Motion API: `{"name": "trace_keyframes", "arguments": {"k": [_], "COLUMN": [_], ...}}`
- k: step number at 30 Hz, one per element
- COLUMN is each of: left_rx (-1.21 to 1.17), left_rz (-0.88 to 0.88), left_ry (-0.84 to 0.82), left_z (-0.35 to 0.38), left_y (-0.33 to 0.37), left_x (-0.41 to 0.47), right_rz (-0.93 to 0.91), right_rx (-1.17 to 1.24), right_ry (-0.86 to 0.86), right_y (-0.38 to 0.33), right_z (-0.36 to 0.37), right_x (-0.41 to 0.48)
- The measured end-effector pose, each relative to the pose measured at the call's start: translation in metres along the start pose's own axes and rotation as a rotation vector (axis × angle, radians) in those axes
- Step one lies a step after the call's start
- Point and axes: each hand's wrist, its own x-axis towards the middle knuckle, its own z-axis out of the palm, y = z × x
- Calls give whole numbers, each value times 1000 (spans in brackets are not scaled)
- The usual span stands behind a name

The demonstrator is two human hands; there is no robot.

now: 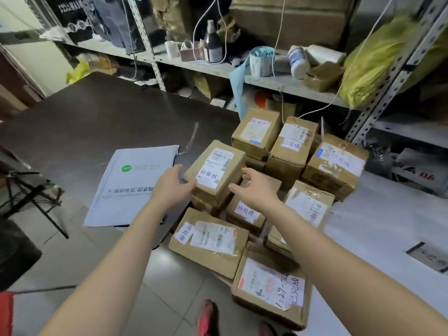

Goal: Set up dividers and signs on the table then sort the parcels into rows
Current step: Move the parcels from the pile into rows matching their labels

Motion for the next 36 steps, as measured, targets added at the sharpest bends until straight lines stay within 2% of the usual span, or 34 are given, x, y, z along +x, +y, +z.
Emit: {"name": "trace_keyframes", "arguments": {"k": [6, 10, 16, 24, 31, 36], "left_rx": [-285, -416, -490, -496, -504, -478], "left_rz": [54, 140, 268, 461, 622, 743], "left_ry": [-281, -386, -343, -278, -343, -388], "left_z": [5, 10, 10, -6, 23, 73], "left_y": [-25, -31, -25, 36, 107, 161], "left_x": [61, 75, 79, 44, -33, -131], "right_rz": [161, 239, 244, 181, 145, 157], "right_rx": [126, 216, 352, 425, 464, 480], "right_ry": [94, 183, 283, 431, 534, 653], "right_y": [-16, -24, -39, -48, -11, 46], "right_z": [44, 65, 65, 7, -54, -97], "right_x": [24, 30, 22, -25, -112, -213]}}
